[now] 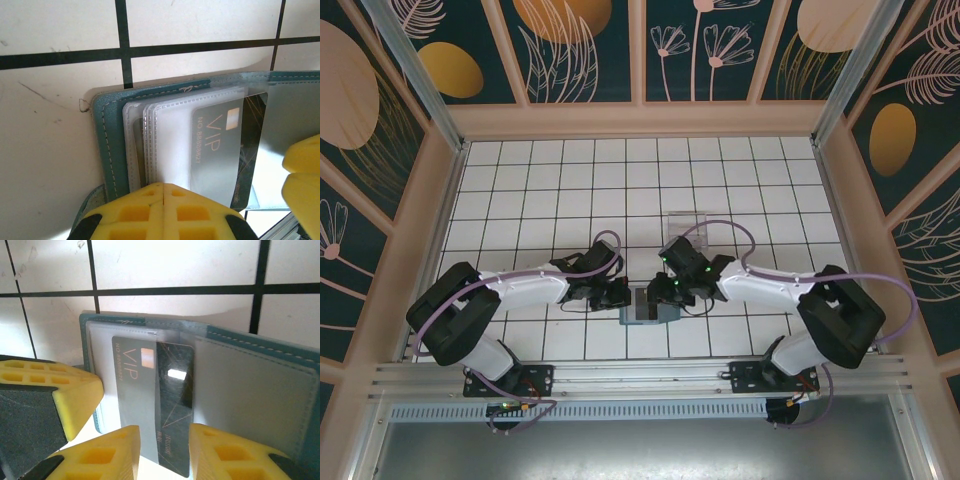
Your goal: Take the credit cards out of the card holder
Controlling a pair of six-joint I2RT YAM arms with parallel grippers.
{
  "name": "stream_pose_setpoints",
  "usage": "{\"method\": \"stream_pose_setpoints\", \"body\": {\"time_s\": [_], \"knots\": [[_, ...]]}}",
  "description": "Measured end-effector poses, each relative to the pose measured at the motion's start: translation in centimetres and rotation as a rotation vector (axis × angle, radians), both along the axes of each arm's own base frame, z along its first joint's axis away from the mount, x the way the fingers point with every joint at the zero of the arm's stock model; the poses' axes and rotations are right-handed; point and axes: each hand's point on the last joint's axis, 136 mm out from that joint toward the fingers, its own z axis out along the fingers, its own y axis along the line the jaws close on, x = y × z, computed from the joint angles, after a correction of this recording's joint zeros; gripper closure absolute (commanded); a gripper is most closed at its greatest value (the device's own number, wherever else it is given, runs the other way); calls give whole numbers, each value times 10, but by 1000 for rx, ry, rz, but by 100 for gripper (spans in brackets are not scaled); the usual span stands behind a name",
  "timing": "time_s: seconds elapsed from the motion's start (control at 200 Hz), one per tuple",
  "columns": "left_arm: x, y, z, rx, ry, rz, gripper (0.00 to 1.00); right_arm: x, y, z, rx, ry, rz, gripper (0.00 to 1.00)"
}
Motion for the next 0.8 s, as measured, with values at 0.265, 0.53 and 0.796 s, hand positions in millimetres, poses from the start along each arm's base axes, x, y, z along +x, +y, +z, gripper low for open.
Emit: {"method": "stream_pose_setpoints", "body": {"time_s": [0.265, 0.53, 0.796], "knots": [[0, 0, 0, 0, 0, 0, 97, -2, -7, -7, 22, 21, -8, 71], [0, 0, 0, 0, 0, 0, 97, -1, 0, -4, 67, 18, 4, 73], [0, 0, 0, 0, 0, 0, 97, 0, 1, -13, 61, 34, 3, 73]]}}
